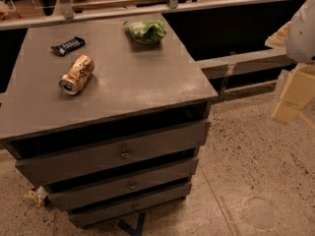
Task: Move green rice chip bag near orange can
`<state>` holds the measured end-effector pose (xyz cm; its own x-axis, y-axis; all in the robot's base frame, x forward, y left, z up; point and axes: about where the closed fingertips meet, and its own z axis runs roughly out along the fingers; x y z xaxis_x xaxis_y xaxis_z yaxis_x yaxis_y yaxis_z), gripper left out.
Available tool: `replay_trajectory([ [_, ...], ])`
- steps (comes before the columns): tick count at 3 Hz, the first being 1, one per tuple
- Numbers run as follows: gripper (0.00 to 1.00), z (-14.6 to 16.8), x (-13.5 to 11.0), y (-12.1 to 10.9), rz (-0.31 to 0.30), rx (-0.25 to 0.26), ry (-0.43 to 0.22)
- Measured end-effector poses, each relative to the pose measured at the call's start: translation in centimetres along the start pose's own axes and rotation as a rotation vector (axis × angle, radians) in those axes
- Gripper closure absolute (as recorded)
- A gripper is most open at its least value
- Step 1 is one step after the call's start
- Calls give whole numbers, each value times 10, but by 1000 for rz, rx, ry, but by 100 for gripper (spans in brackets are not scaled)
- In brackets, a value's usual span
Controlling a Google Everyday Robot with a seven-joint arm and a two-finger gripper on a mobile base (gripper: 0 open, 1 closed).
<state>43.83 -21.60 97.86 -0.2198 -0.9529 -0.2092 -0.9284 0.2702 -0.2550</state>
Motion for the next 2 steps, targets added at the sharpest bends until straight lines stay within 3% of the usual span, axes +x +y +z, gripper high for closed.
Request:
replay_trajectory([
  [1, 0, 0, 0, 0, 0, 0, 0],
  [2, 0, 2, 3, -13, 116, 54, -51],
])
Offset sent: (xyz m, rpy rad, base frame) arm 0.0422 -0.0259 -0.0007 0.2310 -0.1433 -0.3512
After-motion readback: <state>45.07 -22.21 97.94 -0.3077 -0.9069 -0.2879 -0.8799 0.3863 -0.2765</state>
